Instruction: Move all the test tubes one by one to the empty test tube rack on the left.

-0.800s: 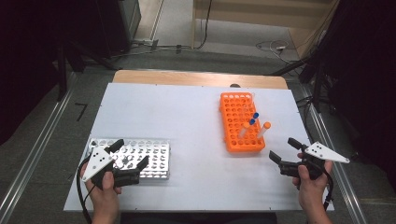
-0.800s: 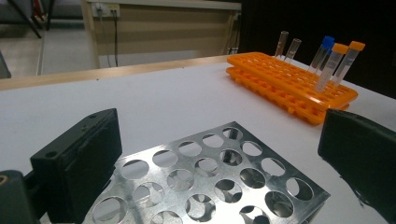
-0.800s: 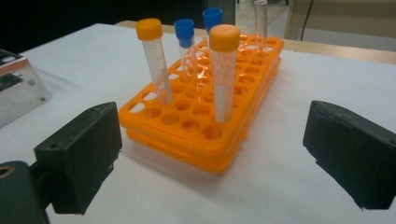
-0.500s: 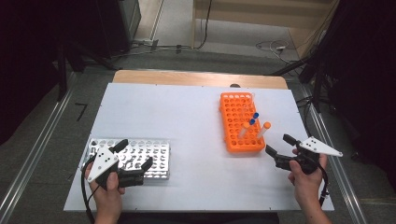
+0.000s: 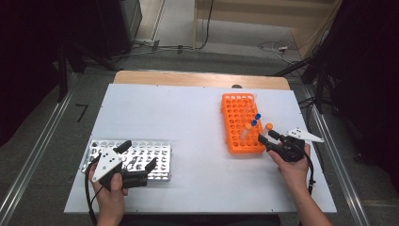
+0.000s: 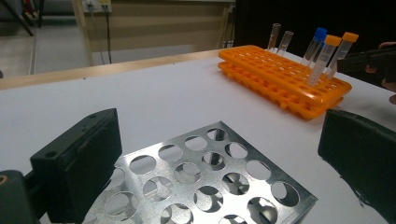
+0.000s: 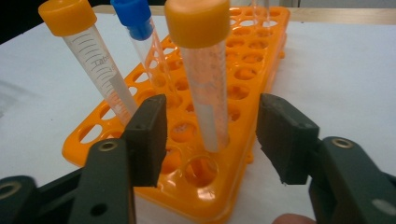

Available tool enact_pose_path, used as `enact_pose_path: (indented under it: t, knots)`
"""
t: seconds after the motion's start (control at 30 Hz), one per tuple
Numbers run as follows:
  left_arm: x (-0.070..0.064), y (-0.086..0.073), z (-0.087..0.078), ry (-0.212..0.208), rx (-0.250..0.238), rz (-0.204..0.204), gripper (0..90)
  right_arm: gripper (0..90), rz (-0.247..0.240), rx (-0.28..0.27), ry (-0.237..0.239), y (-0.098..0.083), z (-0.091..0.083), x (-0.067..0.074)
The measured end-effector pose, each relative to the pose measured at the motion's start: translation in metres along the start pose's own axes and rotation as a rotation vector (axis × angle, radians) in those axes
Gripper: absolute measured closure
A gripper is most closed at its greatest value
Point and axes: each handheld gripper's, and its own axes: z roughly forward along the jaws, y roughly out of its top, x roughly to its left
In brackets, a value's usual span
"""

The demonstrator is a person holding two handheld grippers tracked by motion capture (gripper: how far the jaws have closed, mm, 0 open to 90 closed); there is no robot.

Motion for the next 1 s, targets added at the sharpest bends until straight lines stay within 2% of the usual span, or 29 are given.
enact_pose_path:
  t: [0.1, 0.13, 0.17, 0.23, 0.4, 0.57, 0.67, 0.77, 0.9, 1.0]
  knots:
    - [0.0, 0.0, 0.001, -0.001, 0.001, -0.002, 0.0, 46.7, 0.007, 0.013, -0.015, 0.0, 0.008, 0.002]
    - [-0.001, 0.0, 0.002, -0.002, 0.002, 0.0, 0.0, 48.7, 0.033, 0.019, -0.017, 0.0, 0.012, 0.001]
    - [-0.001, 0.0, 0.002, -0.003, 0.003, -0.001, 0.0, 49.9, 0.036, 0.018, -0.02, 0.0, 0.014, 0.0]
    - [-0.002, 0.0, 0.003, -0.006, 0.005, 0.004, 0.0, 53.4, 0.037, 0.021, -0.033, 0.0, 0.015, 0.0]
    - [-0.002, -0.001, 0.002, -0.012, 0.007, 0.007, 0.0, 54.3, 0.029, 0.019, -0.042, -0.001, 0.014, 0.0]
    - [-0.004, -0.001, 0.001, -0.016, 0.006, 0.006, 0.0, 60.2, 0.002, 0.005, -0.08, -0.008, 0.011, 0.003]
    - [-0.004, -0.002, 0.001, -0.018, 0.008, 0.01, 0.0, 65.1, -0.039, -0.006, -0.096, -0.01, 0.009, 0.004]
    - [-0.004, -0.002, 0.001, -0.019, 0.008, 0.006, 0.0, 70.7, -0.056, -0.014, -0.083, -0.011, 0.01, 0.005]
    - [-0.005, -0.003, 0.002, -0.023, 0.013, 0.011, 0.0, 72.2, -0.075, -0.017, -0.083, -0.011, 0.012, 0.008]
    - [-0.007, -0.003, 0.004, -0.03, 0.017, 0.014, 0.0, 72.7, -0.06, -0.013, -0.07, -0.01, 0.012, 0.006]
